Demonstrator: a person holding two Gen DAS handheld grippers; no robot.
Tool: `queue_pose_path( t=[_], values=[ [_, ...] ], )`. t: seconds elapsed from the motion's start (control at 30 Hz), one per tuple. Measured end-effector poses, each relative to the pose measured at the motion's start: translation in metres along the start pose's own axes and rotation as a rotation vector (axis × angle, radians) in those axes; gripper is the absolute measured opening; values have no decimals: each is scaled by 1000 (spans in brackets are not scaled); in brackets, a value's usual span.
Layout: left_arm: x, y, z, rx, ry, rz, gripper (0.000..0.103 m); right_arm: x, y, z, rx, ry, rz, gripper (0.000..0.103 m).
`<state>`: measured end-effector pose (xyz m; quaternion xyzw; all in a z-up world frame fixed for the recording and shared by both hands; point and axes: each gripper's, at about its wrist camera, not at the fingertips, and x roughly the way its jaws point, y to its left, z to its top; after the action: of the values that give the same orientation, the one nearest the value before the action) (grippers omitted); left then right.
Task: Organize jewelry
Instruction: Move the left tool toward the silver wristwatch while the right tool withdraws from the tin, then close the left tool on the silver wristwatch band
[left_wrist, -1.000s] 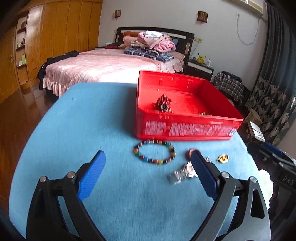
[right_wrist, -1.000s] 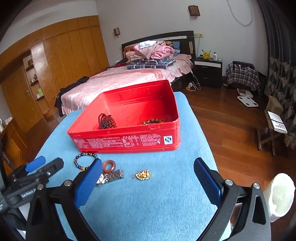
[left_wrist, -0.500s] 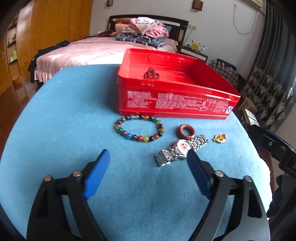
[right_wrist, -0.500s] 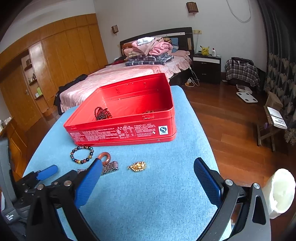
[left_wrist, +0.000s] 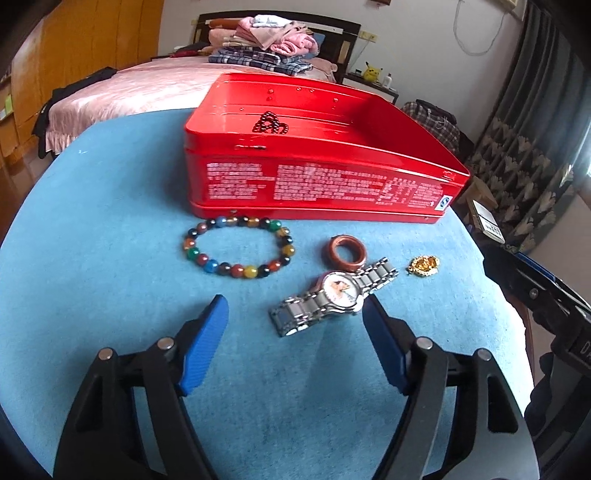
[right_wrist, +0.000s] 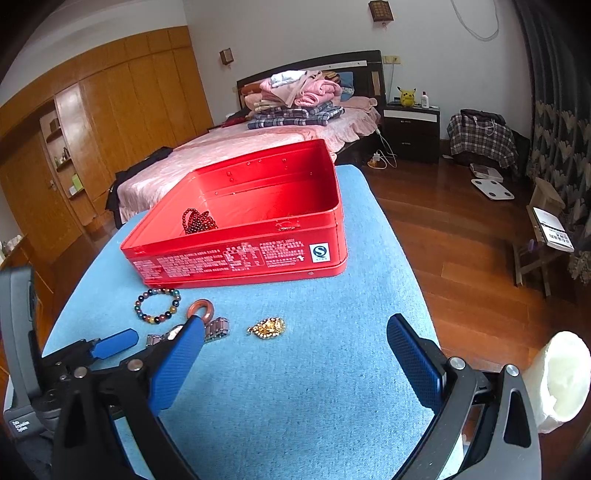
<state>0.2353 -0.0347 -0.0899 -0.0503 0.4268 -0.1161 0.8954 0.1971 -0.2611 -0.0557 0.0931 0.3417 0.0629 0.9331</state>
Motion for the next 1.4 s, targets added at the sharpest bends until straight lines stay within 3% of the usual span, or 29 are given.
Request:
queue_pose_path(
  t=[0.07, 0.27, 0.4, 0.47, 0.6, 0.7, 0.83, 0.93, 1.03, 1.13, 1.4],
  values=[
    [1, -4, 0, 17, 5, -1, 70, -1, -1, 0, 2, 0, -1, 97],
    [1, -12, -3, 43, 15, -5, 46, 0, -1, 1, 14, 4, -4, 97],
    [-2, -15, -7, 53, 19, -5, 43, 0, -4, 1, 23, 4, -7, 97],
    [-3, -17, -10, 50, 25, -20, 34, -1, -4, 1, 25, 3, -8, 97],
    [-7, -22, -13, 46, 45, -68, 34, -1, -4, 1, 27, 5, -10, 97],
    [-6, -24, -13, 37, 56, -110, 42, -2, -5, 0, 30, 4, -12, 97],
    [1, -29, -7, 61, 50, -86, 54, -2, -7, 0, 34, 0, -16, 97],
    [9, -35, -1, 89, 43, -68, 55, -2, -10, -1, 37, 2, -15, 97],
    [16, -40, 5, 99, 43, -69, 53, -1, -11, -1, 36, 4, -17, 97],
    [20, -42, 7, 93, 39, -69, 34, -1, -12, -1, 38, 3, -14, 97],
    [12, -34, 3, 49, 21, -91, 29, 3, -11, -3, 31, 18, -6, 97]
  ],
)
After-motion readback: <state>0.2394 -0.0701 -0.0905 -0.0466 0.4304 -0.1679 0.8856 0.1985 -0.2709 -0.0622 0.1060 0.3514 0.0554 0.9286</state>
